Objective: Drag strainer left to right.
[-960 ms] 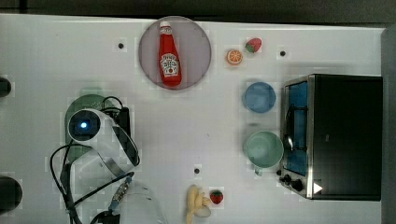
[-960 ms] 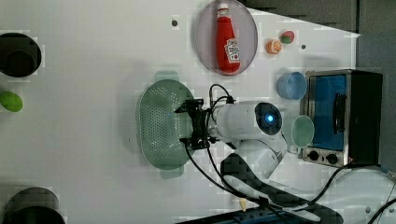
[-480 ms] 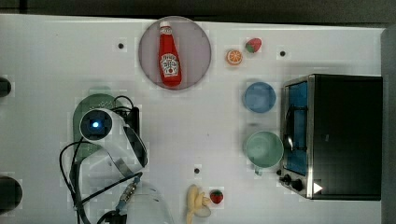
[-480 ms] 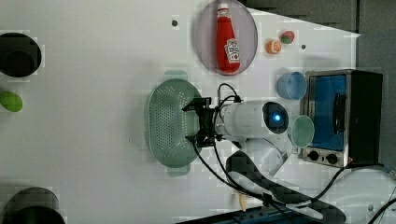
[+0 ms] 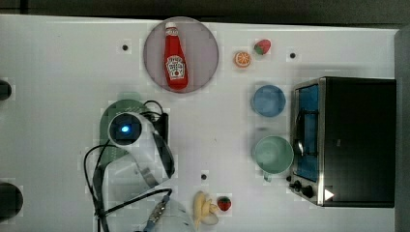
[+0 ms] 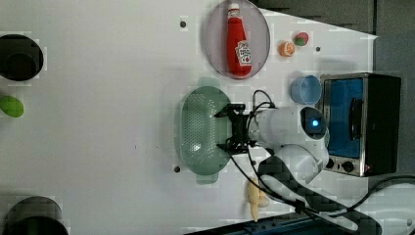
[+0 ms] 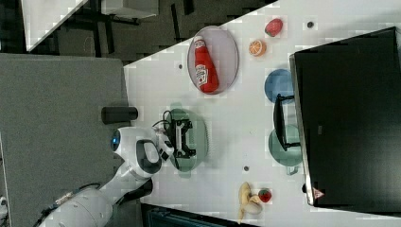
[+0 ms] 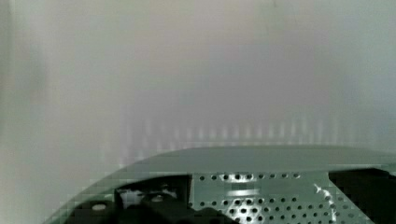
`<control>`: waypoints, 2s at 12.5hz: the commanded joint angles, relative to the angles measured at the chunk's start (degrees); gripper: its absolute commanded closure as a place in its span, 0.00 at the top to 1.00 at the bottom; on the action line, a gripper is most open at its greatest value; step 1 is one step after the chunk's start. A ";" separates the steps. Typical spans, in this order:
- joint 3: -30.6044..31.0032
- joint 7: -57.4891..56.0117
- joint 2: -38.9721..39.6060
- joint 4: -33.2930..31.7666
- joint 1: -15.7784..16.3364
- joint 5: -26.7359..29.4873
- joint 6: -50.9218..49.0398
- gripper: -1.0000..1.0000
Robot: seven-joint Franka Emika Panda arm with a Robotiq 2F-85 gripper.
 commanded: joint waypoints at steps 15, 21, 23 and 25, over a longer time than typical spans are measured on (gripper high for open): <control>-15.29 -20.24 -3.15 -1.33 -3.04 -0.90 0.06 1.00; -21.72 -26.29 -3.17 -1.26 -3.11 -0.90 0.93 1.00; -23.26 -26.66 -3.17 -1.25 -3.12 -0.90 0.95 1.00; -24.39 -28.72 -3.17 -1.24 -3.12 -0.90 0.99 1.00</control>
